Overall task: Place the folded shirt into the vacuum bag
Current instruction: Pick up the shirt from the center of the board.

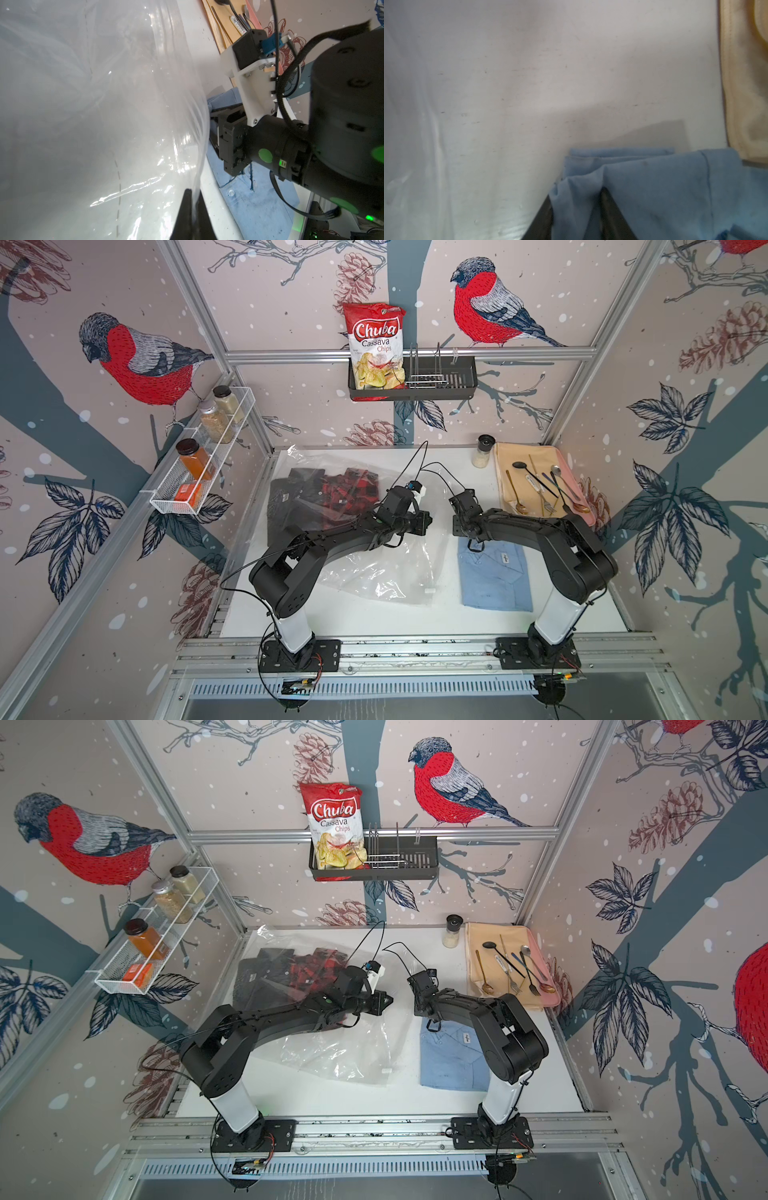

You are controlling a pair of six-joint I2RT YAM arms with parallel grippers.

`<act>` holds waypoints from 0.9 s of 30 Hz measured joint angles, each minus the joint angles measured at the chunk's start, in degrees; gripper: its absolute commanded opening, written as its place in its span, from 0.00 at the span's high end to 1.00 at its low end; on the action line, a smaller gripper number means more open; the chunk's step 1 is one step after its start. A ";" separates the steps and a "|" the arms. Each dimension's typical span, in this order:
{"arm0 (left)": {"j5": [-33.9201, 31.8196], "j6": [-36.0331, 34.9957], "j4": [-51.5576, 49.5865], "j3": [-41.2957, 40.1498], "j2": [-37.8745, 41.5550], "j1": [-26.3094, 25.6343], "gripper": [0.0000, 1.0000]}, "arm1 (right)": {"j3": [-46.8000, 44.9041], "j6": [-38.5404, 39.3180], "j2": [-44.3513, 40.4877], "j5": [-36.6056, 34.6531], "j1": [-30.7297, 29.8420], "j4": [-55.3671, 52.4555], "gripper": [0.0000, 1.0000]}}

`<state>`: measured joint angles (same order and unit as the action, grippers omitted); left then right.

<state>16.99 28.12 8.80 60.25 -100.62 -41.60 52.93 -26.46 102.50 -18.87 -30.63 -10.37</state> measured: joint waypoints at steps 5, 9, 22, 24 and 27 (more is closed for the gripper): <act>1.03 0.46 1.66 -0.20 -1.64 -0.09 1.00 | -2.82 0.24 -3.80 5.44 2.36 2.99 0.93; 1.66 1.16 2.58 -0.24 -2.64 -0.17 1.00 | -5.97 0.81 -10.03 11.63 4.22 1.11 0.99; 2.36 1.64 2.64 1.07 -3.52 -0.96 1.00 | -10.36 -3.02 -24.61 25.24 6.19 12.52 1.00; 2.36 1.64 2.54 1.29 -3.61 -0.98 1.00 | -11.04 -4.96 -25.24 26.12 6.25 15.19 1.00; 2.34 1.64 2.49 1.51 -3.65 -1.07 1.00 | -11.96 -7.82 -25.18 26.86 5.68 19.80 1.00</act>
<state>19.33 29.76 11.29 61.76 -104.27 -42.68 40.97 -34.28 77.32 7.99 -24.95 9.43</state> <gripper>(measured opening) 0.049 0.100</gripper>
